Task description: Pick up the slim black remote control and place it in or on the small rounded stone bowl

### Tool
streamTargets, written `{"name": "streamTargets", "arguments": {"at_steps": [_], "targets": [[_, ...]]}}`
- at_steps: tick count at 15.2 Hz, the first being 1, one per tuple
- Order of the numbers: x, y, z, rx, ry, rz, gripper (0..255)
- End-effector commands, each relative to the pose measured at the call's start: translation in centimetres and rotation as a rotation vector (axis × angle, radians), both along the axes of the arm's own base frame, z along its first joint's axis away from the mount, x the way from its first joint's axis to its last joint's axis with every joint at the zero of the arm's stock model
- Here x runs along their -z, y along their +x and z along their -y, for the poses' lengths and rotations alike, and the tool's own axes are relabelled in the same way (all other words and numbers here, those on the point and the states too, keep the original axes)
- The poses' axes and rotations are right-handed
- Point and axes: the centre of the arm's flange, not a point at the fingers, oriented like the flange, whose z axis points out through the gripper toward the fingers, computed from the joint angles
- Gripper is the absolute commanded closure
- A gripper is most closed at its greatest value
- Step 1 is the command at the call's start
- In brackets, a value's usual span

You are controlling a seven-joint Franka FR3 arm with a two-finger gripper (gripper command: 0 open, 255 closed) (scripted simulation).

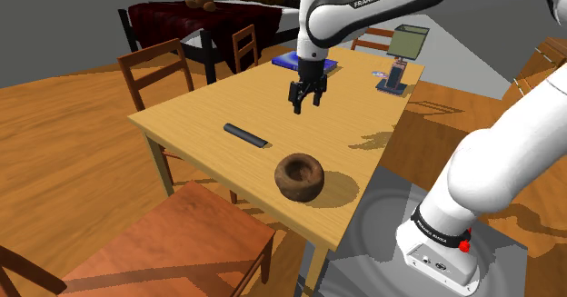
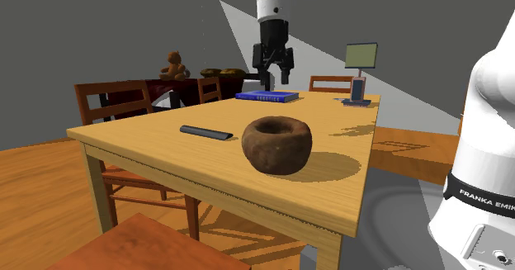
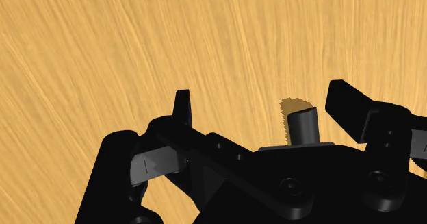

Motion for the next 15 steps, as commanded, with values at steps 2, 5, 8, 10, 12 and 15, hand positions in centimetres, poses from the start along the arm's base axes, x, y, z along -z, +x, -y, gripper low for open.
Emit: {"name": "streamTargets", "arguments": {"at_steps": [2,5,8,10,12,15], "targets": [[2.0,2.8,-1.9,-0.025,0.013,0.010,0],[3.9,5.6,-3.5,-0.050,0.024,0.020,0],[5.8,8.4,-5.2,-0.075,0.036,0.029,0],[7.0,10.3,-6.4,-0.091,0.044,0.035,0],[8.2,12.1,-7.7,-0.108,0.052,0.041,0],[10.0,14.9,-9.6,-0.133,0.063,0.051,0]]}}
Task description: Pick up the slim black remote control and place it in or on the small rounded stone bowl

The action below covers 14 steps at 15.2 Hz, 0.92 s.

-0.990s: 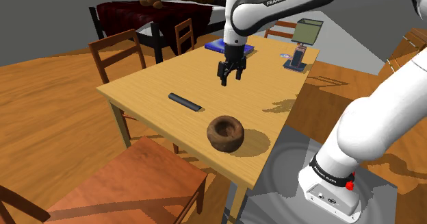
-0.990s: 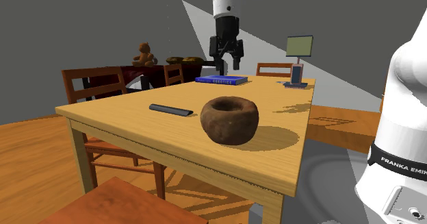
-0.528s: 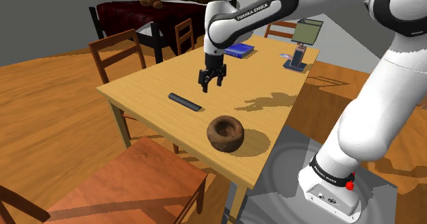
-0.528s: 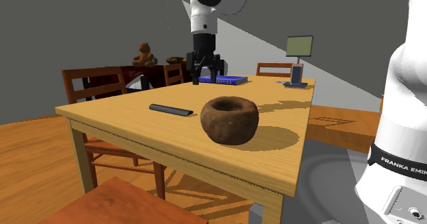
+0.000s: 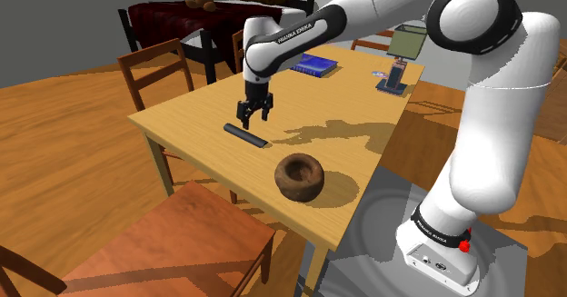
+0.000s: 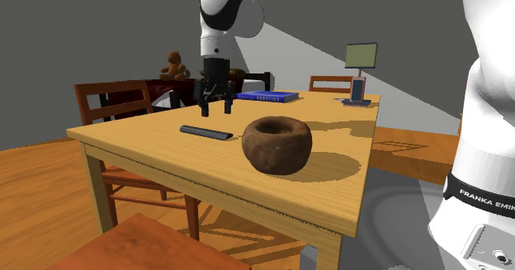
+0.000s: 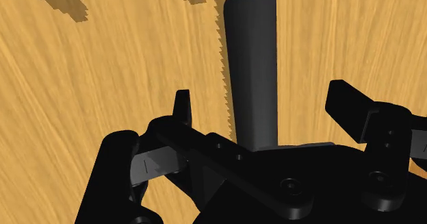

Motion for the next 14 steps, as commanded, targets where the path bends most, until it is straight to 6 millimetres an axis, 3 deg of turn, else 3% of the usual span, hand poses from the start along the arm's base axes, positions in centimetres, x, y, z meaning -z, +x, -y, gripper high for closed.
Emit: {"name": "streamTargets", "arguments": {"at_steps": [1,8,14], "targets": [[1.2,1.6,-1.3,-0.014,0.007,0.006,0],[4.9,1.5,-1.6,-0.014,0.007,0.006,0],[5.2,1.5,-1.6,-0.014,0.007,0.006,0]]}}
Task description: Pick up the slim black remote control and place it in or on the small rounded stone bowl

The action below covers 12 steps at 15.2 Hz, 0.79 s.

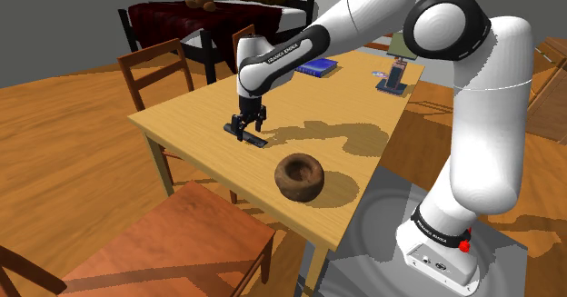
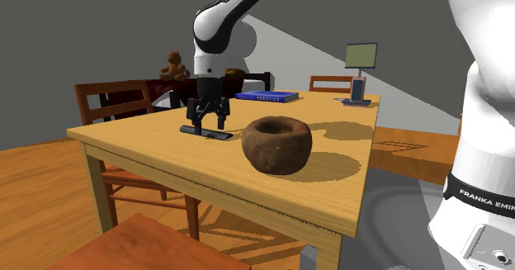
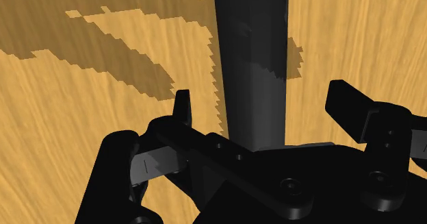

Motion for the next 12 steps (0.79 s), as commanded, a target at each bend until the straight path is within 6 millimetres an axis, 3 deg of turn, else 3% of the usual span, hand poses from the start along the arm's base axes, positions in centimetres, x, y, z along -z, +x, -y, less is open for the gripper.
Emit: {"name": "streamTargets", "arguments": {"at_steps": [1,2,3,12], "targets": [[0.01,0.00,0.00,0.000,0.000,0.000,0],[0.00,0.00,0.00,0.000,0.000,0.000,0],[0.00,0.00,0.00,0.000,0.000,0.000,255],[0.01,0.00,0.00,0.000,0.000,0.000,255]]}}
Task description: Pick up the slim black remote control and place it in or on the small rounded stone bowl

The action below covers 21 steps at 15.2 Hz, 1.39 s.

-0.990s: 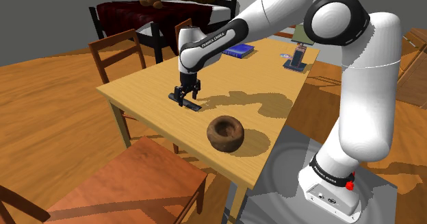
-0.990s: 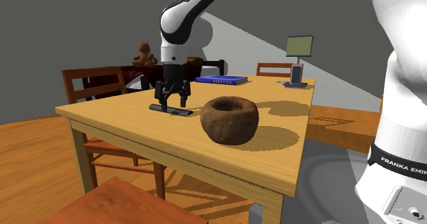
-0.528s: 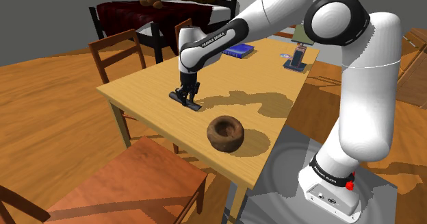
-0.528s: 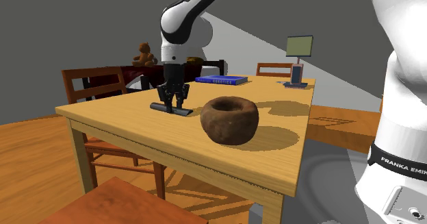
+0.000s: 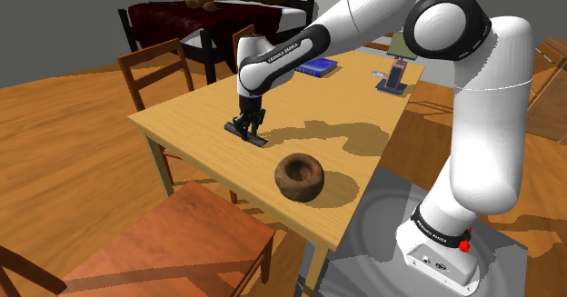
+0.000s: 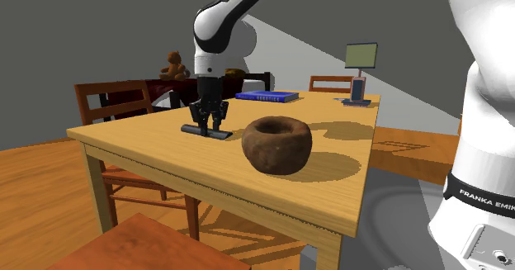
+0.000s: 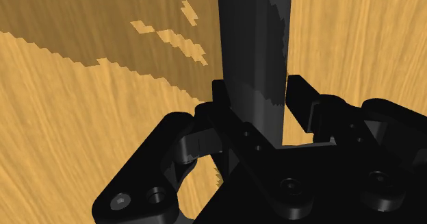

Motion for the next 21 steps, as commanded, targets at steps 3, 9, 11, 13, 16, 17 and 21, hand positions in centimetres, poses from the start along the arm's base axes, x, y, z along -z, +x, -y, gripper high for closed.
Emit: {"name": "streamTargets", "arguments": {"at_steps": [3,9,11,13,16,17,21], "targets": [[-1.4,-0.1,-0.1,-0.002,0.000,-0.003,255],[-4.6,-0.1,-0.1,-0.002,0.000,-0.003,255],[-5.6,-0.1,-0.1,-0.002,0.000,-0.003,255],[-6.7,-0.1,-0.1,-0.002,0.000,-0.003,255],[-8.3,-0.1,-0.1,-0.002,0.000,-0.003,255],[-8.8,-0.1,-0.1,-0.002,0.000,-0.003,255],[-10.9,-0.1,-0.1,-0.002,0.000,-0.003,255]]}}
